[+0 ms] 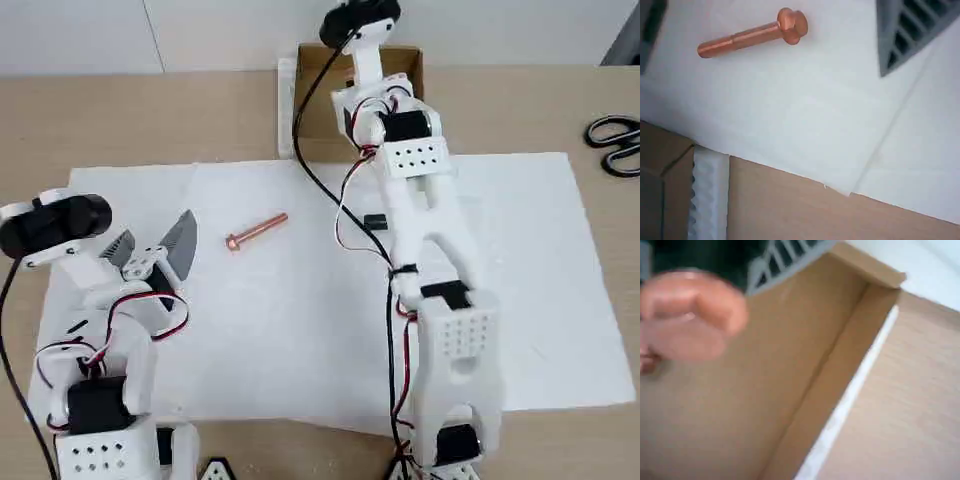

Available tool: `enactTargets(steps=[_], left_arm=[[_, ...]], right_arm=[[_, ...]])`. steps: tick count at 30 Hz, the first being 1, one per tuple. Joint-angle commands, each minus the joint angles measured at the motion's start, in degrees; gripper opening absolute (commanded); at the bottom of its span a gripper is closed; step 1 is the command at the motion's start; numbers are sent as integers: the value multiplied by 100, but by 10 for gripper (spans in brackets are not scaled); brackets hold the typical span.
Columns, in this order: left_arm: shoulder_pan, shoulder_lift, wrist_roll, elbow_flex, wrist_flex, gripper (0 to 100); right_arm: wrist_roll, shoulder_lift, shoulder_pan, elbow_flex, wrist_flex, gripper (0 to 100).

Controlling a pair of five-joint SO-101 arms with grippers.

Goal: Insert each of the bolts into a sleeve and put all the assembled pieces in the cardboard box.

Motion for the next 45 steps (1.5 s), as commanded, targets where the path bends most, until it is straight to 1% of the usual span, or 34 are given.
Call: enactTargets(steps=[1,5,12,21,24,28,31,37,41,45], left_arm=[[-18,-70,26,-31,18,283],[-18,-70,26,-31,18,283],[-18,-70,26,-31,18,283],[-18,-70,26,-31,18,283],[-18,-70,26,-31,18,283],[-18,-70,26,-31,18,283],[-18,-70,26,-31,18,283],[-9,-70,26,-31,18,283],[-9,-70,26,-31,18,283],[-9,-70,26,-57,18,283]], right_arm=[[35,365,-31,-862,-356,8],[35,848,-57,-1327,-593,8],[44,1253,-75,-2110,-567,8],[44,1798,-163,-2251,-655,13],[44,2070,-163,-2251,-919,78],[53,2255,-163,-2259,-963,169],[53,2246,-145,-2277,-963,186],[62,2255,-127,-3068,-884,186],[62,2246,-119,-3675,-198,186],[62,2246,-22,-4765,1068,186]])
